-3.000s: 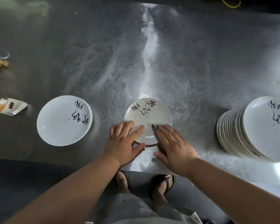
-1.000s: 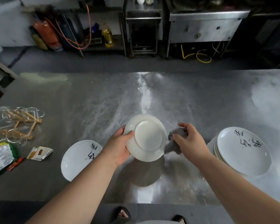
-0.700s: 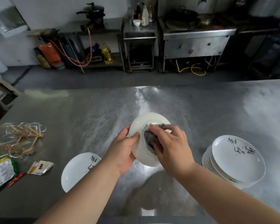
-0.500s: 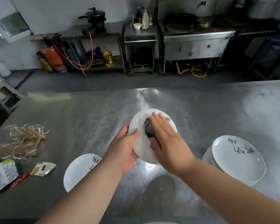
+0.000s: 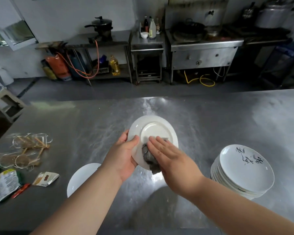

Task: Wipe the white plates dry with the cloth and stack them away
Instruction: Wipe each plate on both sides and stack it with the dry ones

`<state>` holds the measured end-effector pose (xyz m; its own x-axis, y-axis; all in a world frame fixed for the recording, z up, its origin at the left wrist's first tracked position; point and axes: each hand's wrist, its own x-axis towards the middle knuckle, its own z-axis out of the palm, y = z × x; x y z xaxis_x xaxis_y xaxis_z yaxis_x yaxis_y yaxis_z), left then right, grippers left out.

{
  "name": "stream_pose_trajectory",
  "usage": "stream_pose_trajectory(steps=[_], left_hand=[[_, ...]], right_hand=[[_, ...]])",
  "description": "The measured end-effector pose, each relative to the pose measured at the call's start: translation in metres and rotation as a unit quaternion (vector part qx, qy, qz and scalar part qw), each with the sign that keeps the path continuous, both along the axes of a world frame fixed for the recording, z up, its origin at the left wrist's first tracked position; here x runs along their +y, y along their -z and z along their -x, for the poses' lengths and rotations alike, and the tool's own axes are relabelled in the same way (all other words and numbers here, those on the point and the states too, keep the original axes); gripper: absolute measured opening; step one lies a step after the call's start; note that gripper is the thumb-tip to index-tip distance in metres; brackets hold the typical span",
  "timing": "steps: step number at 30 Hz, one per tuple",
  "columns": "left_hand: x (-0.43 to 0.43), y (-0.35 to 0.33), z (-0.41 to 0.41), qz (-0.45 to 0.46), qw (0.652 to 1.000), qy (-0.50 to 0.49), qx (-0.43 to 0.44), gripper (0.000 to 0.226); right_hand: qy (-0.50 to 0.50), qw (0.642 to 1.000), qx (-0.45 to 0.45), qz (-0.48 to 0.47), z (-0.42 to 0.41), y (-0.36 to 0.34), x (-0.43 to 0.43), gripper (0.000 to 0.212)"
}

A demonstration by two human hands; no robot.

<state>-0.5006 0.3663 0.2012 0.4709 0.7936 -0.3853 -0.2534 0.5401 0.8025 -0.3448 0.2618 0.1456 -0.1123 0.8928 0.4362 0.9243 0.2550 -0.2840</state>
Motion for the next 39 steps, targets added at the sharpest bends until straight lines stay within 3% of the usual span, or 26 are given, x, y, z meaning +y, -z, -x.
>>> stream_pose_trajectory(steps=[3,6,11,14,18,22,28,33,37,39], left_hand=[[-0.010,0.001,0.002,-0.006,1.000,0.020,0.007,0.031],[-0.017,-0.002,-0.001,-0.007,1.000,0.027,-0.006,0.032],[-0.013,-0.008,-0.004,0.005,1.000,-0.018,-0.025,0.030],[-0.017,-0.009,-0.004,0.017,0.999,-0.018,-0.030,0.030],[-0.021,-0.013,-0.009,0.020,0.999,-0.018,-0.034,0.031],[-0.021,-0.016,-0.015,0.019,0.999,-0.023,-0.046,0.026],[-0.048,-0.009,-0.020,0.006,0.998,0.068,-0.008,0.027],[-0.054,-0.017,-0.023,-0.046,0.992,0.119,-0.004,0.033],[-0.048,-0.019,-0.017,-0.067,0.991,0.116,0.013,0.034],[-0.049,-0.017,-0.017,-0.072,0.990,0.123,0.020,0.033]], right_hand=[[0.099,0.995,0.000,-0.005,-0.023,-0.015,0.009,0.059],[0.152,0.988,0.035,0.017,-0.029,-0.031,0.010,0.061],[0.075,0.996,0.027,0.026,0.004,-0.016,-0.030,0.066],[0.104,0.994,-0.015,0.024,-0.010,-0.009,-0.027,0.067],[0.177,0.983,0.030,0.026,-0.029,-0.021,-0.011,0.059],[0.130,0.989,0.072,0.002,0.003,-0.013,-0.041,0.060],[0.149,0.986,0.074,0.009,-0.001,-0.016,-0.027,0.077],[0.086,0.996,0.031,0.006,-0.032,-0.053,0.003,0.060],[0.168,0.977,0.129,0.006,-0.047,-0.053,-0.002,0.051],[0.125,0.986,0.106,-0.008,-0.040,-0.052,-0.006,0.052]])
